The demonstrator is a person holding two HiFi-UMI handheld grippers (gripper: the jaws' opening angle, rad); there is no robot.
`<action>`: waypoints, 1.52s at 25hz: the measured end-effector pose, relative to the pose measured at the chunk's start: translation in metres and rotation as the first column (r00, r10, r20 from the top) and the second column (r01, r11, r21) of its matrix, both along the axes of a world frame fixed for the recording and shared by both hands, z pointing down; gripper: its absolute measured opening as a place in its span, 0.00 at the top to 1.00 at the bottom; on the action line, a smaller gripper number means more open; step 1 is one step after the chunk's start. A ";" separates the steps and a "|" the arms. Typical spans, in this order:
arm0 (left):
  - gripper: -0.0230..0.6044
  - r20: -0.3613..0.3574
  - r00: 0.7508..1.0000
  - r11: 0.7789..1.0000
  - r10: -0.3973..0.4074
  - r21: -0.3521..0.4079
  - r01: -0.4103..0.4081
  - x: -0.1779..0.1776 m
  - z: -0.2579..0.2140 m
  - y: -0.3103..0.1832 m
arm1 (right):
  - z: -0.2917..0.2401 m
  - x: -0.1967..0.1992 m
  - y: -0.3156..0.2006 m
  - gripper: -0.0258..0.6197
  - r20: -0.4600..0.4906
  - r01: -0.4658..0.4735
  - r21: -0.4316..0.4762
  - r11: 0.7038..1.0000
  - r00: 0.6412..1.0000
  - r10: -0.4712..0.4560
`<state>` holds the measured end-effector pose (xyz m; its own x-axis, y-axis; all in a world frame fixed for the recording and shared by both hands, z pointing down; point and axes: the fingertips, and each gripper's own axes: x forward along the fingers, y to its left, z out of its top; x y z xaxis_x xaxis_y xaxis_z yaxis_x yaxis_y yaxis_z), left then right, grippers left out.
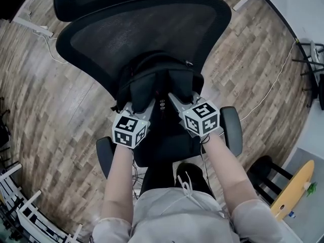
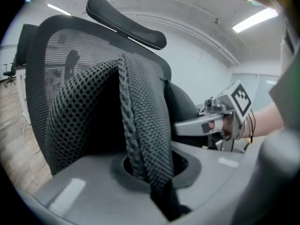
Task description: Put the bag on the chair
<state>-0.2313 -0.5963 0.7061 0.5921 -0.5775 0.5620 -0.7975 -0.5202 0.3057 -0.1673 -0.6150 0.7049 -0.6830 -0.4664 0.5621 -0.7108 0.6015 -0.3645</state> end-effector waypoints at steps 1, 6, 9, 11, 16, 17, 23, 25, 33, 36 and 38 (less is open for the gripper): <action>0.89 0.005 1.000 1.000 0.002 -0.002 -0.002 0.000 0.002 -0.002 | 0.003 0.000 -0.002 0.90 -0.001 0.002 0.002 1.000 1.000 -0.002; 0.89 0.036 0.999 1.000 0.004 0.001 -0.004 -0.001 0.008 -0.006 | 0.012 -0.003 -0.009 0.90 0.001 -0.008 0.005 1.000 1.000 0.008; 0.89 0.027 1.000 1.000 -0.001 0.005 0.001 0.001 0.008 -0.002 | 0.013 -0.002 -0.005 0.90 -0.008 -0.017 0.010 1.000 1.000 0.017; 0.88 0.015 1.000 1.000 -0.012 0.006 0.012 0.001 0.007 0.001 | 0.012 0.000 -0.003 0.88 -0.021 -0.030 0.012 0.999 0.999 0.030; 0.72 0.042 0.998 0.998 -0.056 -0.012 0.057 -0.001 0.019 0.018 | 0.007 0.007 0.006 0.77 -0.053 -0.086 0.023 0.996 0.995 0.087; 0.68 0.051 0.997 0.998 -0.065 -0.014 0.066 -0.001 0.022 0.024 | 0.006 0.008 0.009 0.73 -0.060 -0.095 0.030 0.995 0.993 0.097; 0.44 0.077 0.984 0.987 -0.163 0.022 0.161 0.000 0.022 0.042 | 0.005 0.031 0.029 0.32 -0.095 -0.176 0.084 0.981 0.978 0.184; 0.36 0.080 0.975 0.977 -0.207 0.064 0.202 -0.004 0.015 0.046 | 0.003 0.041 0.036 0.25 -0.100 -0.202 0.112 0.973 0.972 0.213; 0.29 0.111 0.909 0.906 -0.402 0.192 0.377 -0.029 -0.023 0.082 | -0.030 0.067 0.073 0.25 -0.108 -0.222 0.199 0.954 0.963 0.247; 0.48 0.115 0.896 0.890 -0.429 0.225 0.397 -0.023 -0.046 0.107 | -0.050 0.073 0.097 0.49 -0.100 -0.214 0.217 0.952 0.966 0.240; 0.62 0.097 0.887 0.876 -0.451 0.238 0.419 -0.016 -0.064 0.124 | -0.065 0.078 0.114 0.68 -0.078 -0.212 0.220 0.952 0.969 0.234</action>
